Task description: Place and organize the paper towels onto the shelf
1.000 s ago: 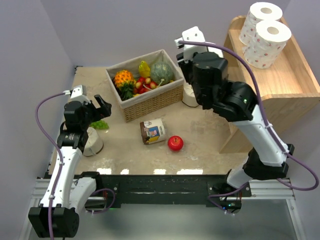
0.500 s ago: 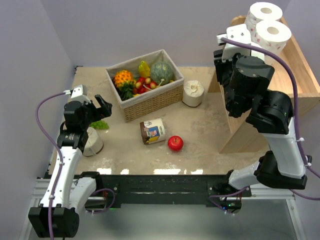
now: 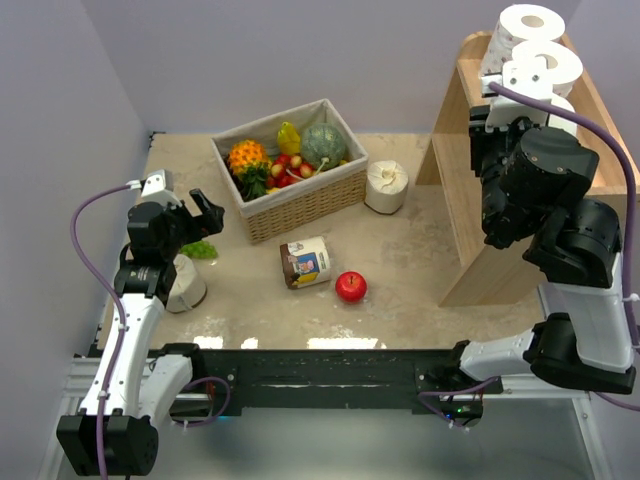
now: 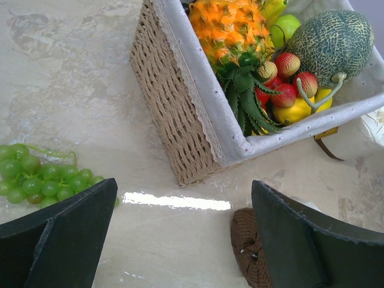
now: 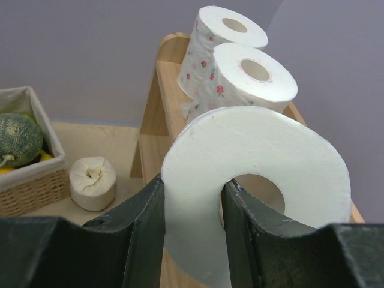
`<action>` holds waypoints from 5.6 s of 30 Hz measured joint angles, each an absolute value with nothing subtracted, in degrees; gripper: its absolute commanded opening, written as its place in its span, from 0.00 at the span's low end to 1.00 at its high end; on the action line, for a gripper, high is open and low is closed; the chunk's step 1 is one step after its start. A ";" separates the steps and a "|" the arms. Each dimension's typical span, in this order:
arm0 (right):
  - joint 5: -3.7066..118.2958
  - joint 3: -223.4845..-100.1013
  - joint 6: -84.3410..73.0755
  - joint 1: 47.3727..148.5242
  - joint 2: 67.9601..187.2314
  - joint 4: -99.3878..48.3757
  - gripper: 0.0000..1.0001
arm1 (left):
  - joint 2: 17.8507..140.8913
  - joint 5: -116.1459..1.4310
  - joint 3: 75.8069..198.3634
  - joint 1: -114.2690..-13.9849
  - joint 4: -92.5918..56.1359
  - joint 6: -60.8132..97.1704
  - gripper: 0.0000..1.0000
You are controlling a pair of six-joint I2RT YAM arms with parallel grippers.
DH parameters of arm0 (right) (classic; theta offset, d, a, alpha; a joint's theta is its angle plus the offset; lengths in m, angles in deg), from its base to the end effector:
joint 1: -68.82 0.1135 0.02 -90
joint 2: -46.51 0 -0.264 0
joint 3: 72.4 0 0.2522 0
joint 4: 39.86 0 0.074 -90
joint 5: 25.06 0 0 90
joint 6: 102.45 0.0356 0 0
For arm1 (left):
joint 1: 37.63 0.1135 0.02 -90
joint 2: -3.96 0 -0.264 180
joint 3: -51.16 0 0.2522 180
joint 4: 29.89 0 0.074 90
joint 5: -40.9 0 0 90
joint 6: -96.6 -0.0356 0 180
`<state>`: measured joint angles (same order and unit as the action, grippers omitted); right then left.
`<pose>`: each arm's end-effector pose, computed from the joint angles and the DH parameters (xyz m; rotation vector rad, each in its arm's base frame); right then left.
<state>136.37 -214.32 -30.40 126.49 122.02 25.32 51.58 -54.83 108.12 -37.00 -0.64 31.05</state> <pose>0.1035 0.1004 0.6021 -0.0416 1.5787 -0.4189 0.1938 -0.0014 0.3122 -0.3535 1.9019 -0.3745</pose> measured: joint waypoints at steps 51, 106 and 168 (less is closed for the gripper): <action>132.88 -209.84 -35.08 110.99 122.89 21.32 0.64 | 51.32 -54.22 108.12 -37.00 -0.62 31.05 1.00; 144.96 -204.50 -67.21 110.32 126.28 -16.45 0.84 | 50.95 -54.90 108.12 -37.00 -0.64 31.05 1.00; 73.62 -164.37 2.75 119.34 127.64 5.23 0.75 | 45.53 -57.78 105.56 -44.55 3.34 31.92 0.93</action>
